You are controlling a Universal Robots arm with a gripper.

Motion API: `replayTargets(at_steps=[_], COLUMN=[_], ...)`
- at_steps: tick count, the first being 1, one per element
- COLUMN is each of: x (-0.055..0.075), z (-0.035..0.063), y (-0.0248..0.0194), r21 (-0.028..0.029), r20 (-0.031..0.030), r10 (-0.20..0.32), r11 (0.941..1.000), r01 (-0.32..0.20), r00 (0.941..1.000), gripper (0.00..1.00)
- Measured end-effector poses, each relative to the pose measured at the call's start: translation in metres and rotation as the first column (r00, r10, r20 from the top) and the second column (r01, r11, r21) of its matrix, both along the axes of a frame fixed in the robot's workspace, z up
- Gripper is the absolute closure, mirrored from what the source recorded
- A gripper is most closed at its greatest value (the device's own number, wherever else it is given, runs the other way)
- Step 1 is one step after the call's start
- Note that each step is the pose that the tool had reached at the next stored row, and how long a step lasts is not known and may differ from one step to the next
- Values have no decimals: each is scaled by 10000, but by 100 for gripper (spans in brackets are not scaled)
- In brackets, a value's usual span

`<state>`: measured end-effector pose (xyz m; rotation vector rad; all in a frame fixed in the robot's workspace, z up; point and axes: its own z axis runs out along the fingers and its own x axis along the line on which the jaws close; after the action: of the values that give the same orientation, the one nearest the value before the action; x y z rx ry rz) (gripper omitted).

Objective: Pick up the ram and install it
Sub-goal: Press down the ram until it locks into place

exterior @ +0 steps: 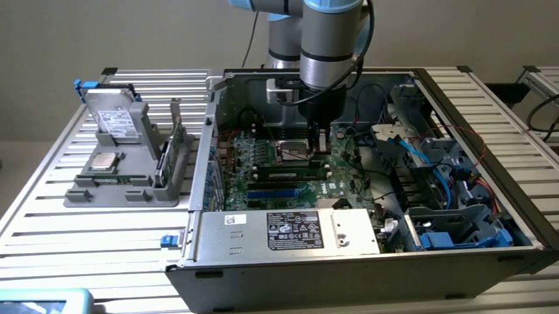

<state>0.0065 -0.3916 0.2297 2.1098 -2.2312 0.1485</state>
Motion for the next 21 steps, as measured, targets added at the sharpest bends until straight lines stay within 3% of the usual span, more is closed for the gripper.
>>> replayTargets(at_steps=[8,21], x=[-5,-11], z=[-2,-29], y=[-1,-4], r21=[-17,-19], r20=[16,62], r10=[401,442], r11=[9992,9990], r01=[-401,-442], r00=[9992,9990], gripper=[89,89])
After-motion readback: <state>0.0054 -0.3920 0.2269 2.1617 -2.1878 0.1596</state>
